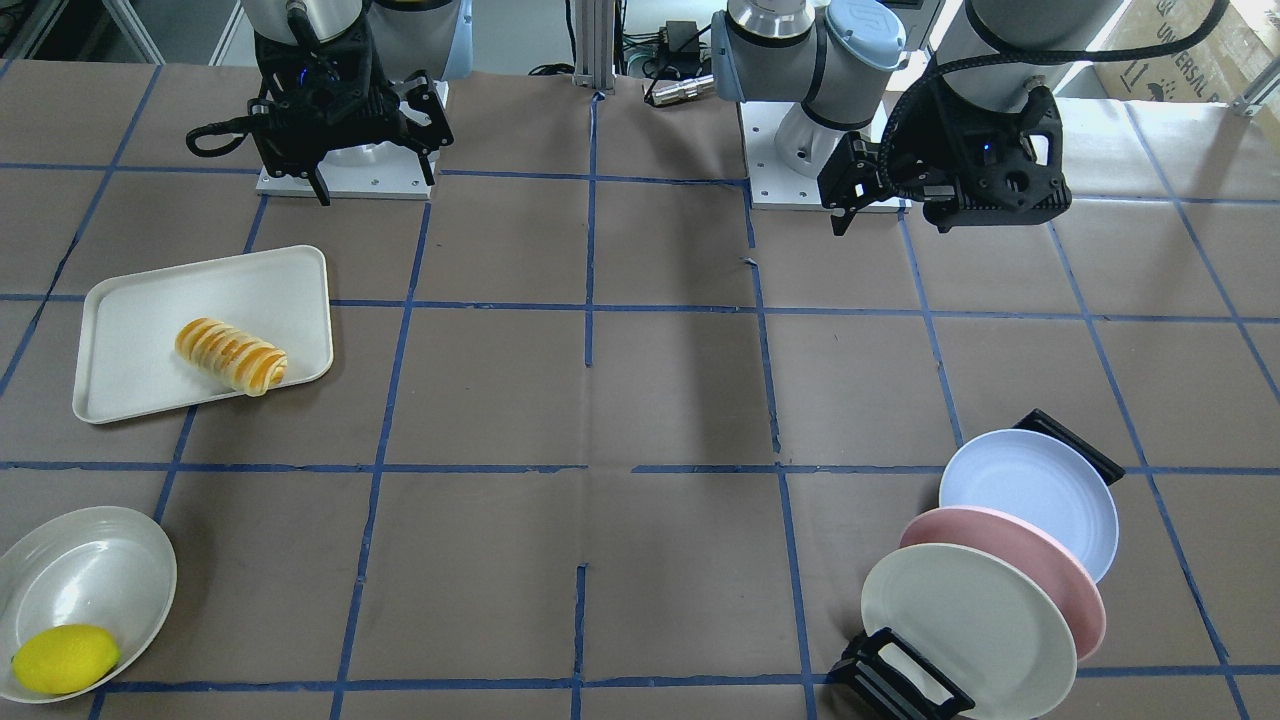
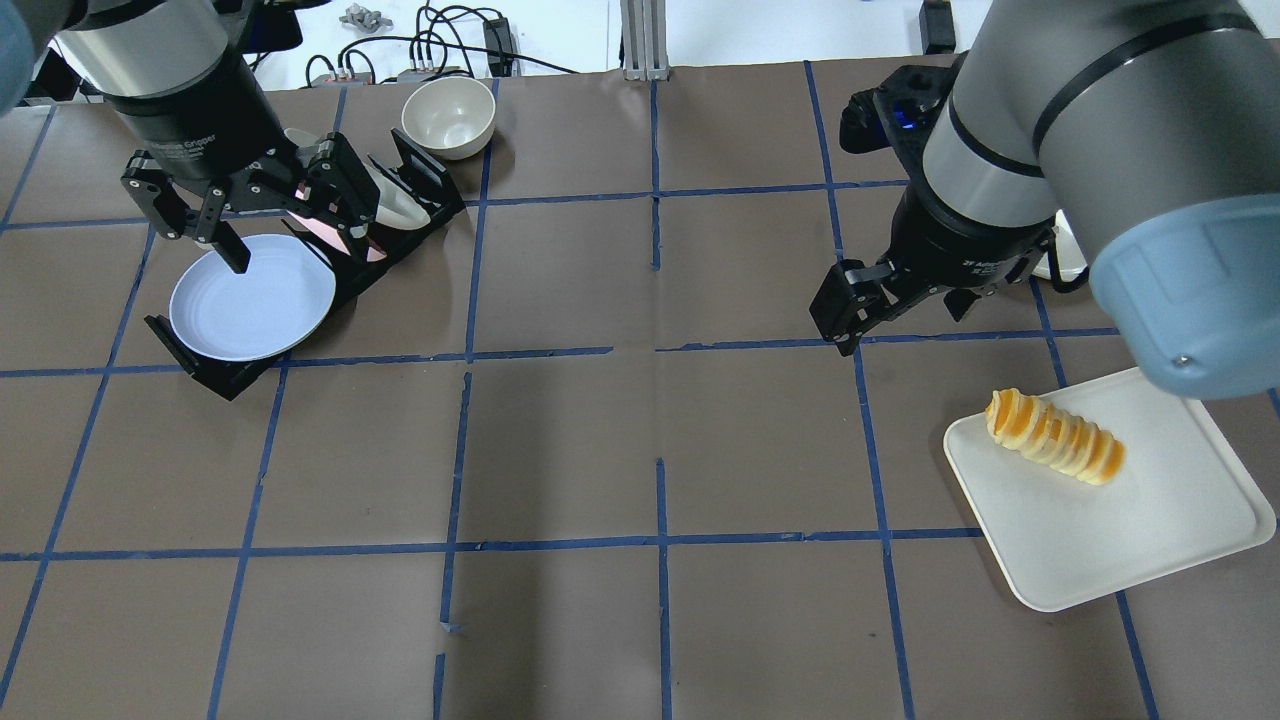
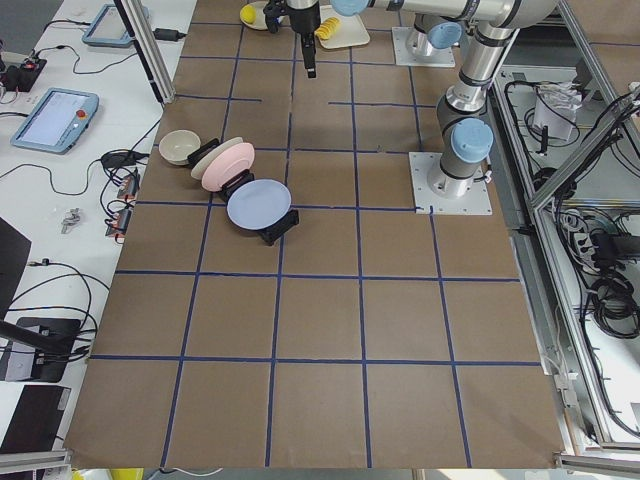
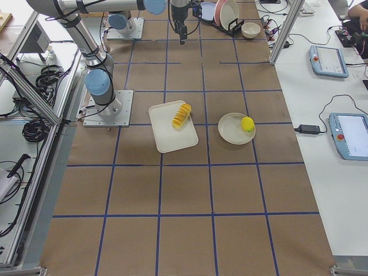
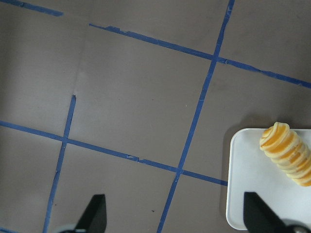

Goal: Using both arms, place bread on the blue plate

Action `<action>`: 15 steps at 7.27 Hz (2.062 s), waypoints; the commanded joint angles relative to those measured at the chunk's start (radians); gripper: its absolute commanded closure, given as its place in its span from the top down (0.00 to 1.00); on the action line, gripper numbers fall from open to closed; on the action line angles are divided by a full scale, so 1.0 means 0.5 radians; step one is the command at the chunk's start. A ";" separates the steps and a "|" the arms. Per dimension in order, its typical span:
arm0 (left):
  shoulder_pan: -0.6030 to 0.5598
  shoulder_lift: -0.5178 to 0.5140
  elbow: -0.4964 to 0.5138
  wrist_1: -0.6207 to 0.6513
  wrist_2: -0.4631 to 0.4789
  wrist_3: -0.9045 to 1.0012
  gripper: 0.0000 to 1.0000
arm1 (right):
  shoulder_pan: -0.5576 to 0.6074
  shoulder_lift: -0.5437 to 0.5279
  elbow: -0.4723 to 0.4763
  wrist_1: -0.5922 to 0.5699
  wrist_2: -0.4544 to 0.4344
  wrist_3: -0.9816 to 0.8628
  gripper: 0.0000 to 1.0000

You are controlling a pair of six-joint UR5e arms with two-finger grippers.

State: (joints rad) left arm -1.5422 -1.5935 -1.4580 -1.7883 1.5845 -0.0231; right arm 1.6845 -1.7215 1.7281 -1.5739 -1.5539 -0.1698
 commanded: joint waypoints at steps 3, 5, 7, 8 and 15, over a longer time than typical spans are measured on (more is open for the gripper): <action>0.028 -0.019 0.013 0.002 0.000 0.025 1.00 | -0.003 0.001 0.001 0.000 0.000 -0.007 1.00; 0.178 -0.013 0.047 -0.001 -0.003 0.186 1.00 | -0.003 0.001 0.004 0.000 0.000 -0.007 1.00; 0.487 -0.064 0.069 0.024 -0.030 0.565 1.00 | -0.037 0.004 0.080 -0.021 0.003 -0.047 1.00; 0.604 -0.153 0.087 0.109 -0.037 0.823 1.00 | -0.159 0.001 0.175 -0.046 0.000 -0.260 1.00; 1.099 -1.291 0.690 0.245 -0.257 1.653 1.00 | -1.178 0.181 1.143 -1.334 0.098 -1.893 1.00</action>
State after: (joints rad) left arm -0.9990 -2.1330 -1.1921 -1.6693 1.4623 0.7713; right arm 1.1176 -1.6777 2.2630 -2.1635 -1.5190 -1.0711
